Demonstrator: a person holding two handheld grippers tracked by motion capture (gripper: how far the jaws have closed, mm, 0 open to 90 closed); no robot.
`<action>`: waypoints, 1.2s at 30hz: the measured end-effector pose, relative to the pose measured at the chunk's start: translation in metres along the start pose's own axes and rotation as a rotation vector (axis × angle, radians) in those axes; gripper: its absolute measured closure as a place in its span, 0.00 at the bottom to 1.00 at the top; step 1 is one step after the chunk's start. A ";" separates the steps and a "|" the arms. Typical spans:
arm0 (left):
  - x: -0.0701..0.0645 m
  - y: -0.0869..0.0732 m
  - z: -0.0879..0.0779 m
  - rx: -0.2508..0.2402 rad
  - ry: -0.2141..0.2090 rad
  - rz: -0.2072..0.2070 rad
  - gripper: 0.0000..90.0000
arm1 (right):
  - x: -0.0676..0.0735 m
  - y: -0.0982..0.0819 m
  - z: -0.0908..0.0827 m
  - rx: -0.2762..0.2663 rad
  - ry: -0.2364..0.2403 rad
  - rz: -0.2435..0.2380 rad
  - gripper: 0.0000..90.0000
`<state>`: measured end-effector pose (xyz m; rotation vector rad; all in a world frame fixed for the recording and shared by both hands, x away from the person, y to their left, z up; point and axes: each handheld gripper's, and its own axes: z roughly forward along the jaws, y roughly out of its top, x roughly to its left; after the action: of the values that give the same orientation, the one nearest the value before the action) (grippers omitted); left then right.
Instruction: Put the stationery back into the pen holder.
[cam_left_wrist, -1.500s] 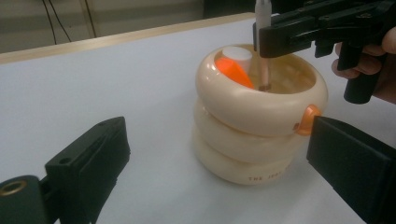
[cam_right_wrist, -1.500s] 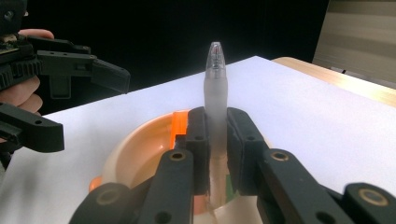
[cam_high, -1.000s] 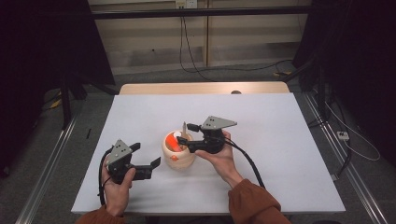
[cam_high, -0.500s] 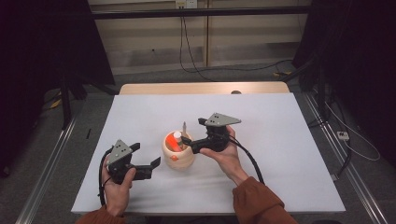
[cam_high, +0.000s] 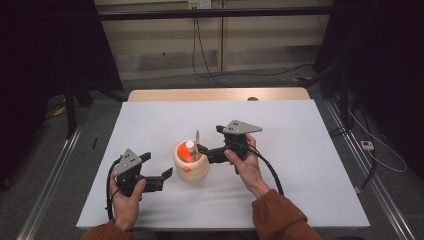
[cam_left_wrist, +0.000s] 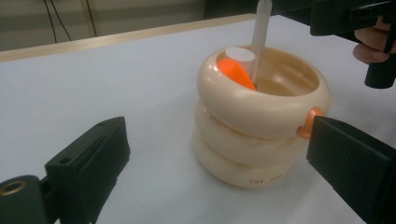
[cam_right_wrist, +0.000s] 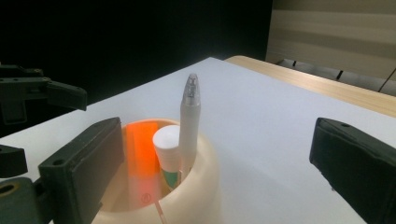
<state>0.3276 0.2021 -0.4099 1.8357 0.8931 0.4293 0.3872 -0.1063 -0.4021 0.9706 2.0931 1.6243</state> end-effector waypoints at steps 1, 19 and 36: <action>0.000 0.000 0.000 0.001 0.000 0.002 0.06 | 0.000 0.000 -0.001 -0.002 -0.002 -0.002 0.03; -0.001 0.001 -0.002 -0.006 -0.005 0.010 0.06 | 0.002 -0.002 -0.015 0.003 -0.049 -0.001 0.03; -0.003 0.001 -0.001 -0.004 0.000 0.013 0.06 | -0.006 -0.018 -0.049 0.015 -0.150 0.008 0.04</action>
<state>0.3253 0.2002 -0.4081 1.8388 0.8804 0.4384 0.3559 -0.1481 -0.4050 1.0724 2.0058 1.4924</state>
